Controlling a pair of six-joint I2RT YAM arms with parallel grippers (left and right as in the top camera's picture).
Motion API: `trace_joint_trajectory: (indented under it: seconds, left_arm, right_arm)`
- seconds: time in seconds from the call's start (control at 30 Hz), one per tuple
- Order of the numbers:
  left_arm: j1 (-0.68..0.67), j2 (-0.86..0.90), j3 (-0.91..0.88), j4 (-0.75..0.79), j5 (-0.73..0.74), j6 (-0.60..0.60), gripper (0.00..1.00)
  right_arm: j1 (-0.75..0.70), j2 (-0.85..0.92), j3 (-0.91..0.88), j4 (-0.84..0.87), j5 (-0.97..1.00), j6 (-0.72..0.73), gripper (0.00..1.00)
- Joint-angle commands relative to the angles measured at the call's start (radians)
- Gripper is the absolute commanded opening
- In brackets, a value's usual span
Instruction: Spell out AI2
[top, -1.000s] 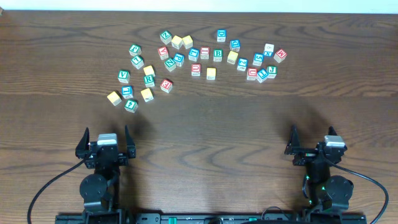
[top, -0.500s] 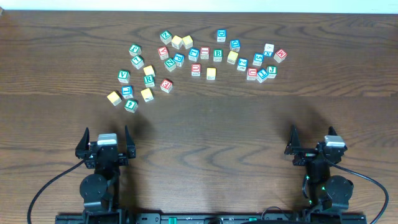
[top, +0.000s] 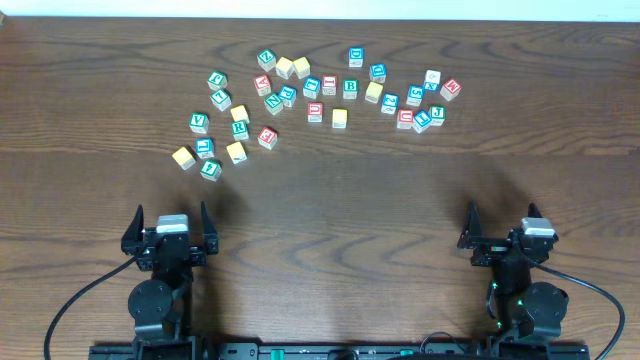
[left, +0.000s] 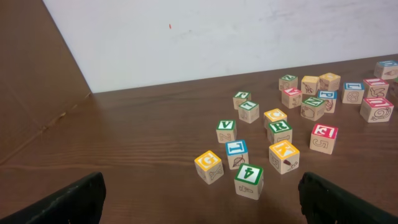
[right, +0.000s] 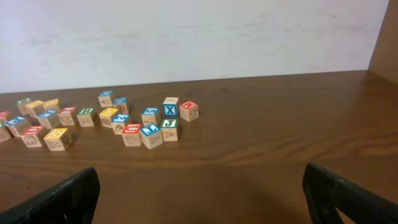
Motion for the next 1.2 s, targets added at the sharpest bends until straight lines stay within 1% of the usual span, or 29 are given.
trace_joint_trajectory:
  seconds: [0.0, 0.5, 0.67, 0.8, 0.93, 1.03, 1.1, 1.13, 1.17]
  left_arm:
    - [-0.005, -0.009, -0.016, -0.039, -0.010, 0.013, 0.98]
    - [-0.004, -0.005, 0.018, -0.039, -0.010, -0.037, 0.98]
    - [-0.004, 0.021, 0.044, -0.038, -0.010, -0.071, 0.98]
    - [-0.004, 0.066, 0.103, -0.039, -0.009, -0.074, 0.98]
    - [-0.004, 0.143, 0.190, -0.039, -0.009, -0.074, 0.98]
    - [-0.004, 0.235, 0.277, -0.044, 0.001, -0.093, 0.98]
    - [-0.004, 0.310, 0.341, -0.051, 0.049, -0.093, 0.98]
    - [-0.004, 0.394, 0.413, -0.066, 0.106, -0.093, 0.98]
    - [-0.004, 0.443, 0.457, -0.079, 0.133, -0.097, 0.98]
  right_arm:
    - [0.000, -0.006, -0.002, -0.004, -0.002, -0.008, 0.99]
    - [0.000, -0.006, -0.002, -0.004, -0.002, -0.008, 0.99]
    - [0.000, -0.006, -0.002, -0.004, -0.002, -0.008, 0.99]
    - [0.000, -0.006, -0.002, -0.004, -0.002, -0.008, 0.99]
    - [0.000, -0.006, -0.002, -0.004, -0.002, -0.008, 0.99]
    - [0.000, -0.006, -0.002, -0.004, -0.002, -0.008, 0.99]
    - [0.000, -0.006, -0.002, -0.004, -0.002, -0.008, 0.99]
    - [0.000, -0.006, -0.002, -0.004, -0.002, -0.008, 0.99]
    - [0.000, -0.006, -0.002, -0.004, -0.002, -0.008, 0.99]
